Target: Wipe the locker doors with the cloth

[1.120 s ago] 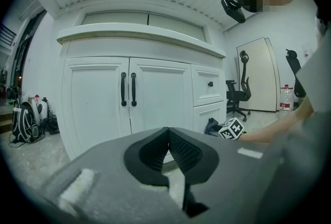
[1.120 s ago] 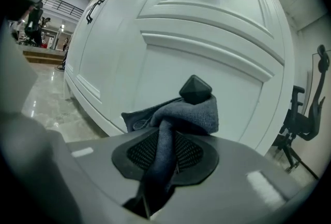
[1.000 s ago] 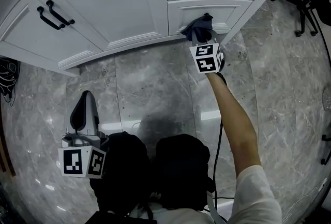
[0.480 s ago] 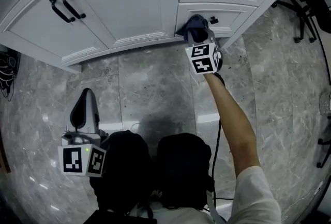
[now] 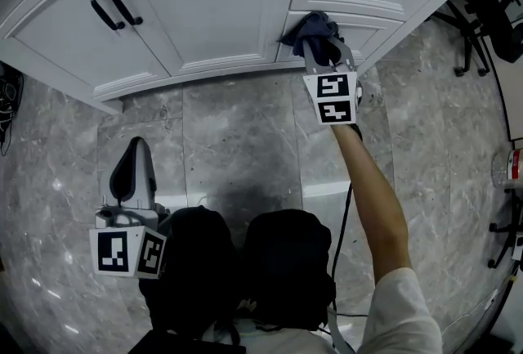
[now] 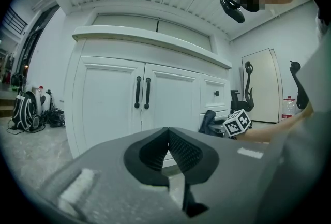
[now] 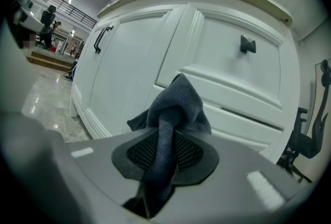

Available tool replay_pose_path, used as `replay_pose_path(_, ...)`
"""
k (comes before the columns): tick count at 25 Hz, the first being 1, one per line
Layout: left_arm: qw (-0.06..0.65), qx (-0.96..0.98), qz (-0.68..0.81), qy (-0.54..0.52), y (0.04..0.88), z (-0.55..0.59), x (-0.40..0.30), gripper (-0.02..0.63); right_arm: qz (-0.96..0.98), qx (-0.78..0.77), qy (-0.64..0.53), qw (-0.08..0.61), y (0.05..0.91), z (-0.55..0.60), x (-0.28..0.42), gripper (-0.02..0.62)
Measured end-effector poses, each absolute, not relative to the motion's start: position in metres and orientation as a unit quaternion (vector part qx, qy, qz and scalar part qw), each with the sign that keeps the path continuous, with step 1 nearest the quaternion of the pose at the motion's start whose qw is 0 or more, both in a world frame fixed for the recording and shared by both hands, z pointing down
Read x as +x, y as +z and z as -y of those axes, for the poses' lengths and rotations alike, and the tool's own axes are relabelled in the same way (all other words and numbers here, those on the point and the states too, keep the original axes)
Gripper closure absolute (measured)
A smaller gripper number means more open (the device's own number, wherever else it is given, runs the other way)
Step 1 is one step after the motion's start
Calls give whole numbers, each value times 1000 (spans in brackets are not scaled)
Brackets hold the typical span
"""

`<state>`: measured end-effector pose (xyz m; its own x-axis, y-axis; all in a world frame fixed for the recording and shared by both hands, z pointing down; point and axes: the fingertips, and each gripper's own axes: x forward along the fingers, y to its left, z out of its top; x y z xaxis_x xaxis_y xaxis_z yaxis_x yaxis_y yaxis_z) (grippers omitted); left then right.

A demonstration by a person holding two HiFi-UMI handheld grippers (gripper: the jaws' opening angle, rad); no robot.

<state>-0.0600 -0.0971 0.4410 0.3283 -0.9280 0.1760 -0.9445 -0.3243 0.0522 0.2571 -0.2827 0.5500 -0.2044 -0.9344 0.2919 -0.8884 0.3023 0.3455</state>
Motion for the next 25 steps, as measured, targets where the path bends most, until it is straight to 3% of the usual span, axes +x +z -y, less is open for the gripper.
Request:
replay_pose_path(6,76,813,575,51,441,107,-74,604,780,598,-63,172,510,254,257,514)
replay_pose_path(11,88,819,562,76,400,118,-67,604,796,580,-29,172,465,221,254,514)
replay_pose_path(19,166,825,527,115,254,114,-37,604,807,560,36,185,312,157,238,515)
replay_pose_path(25,170,826,524,122,110,114,-23,604,807,562,66,168,177,134,234,514)
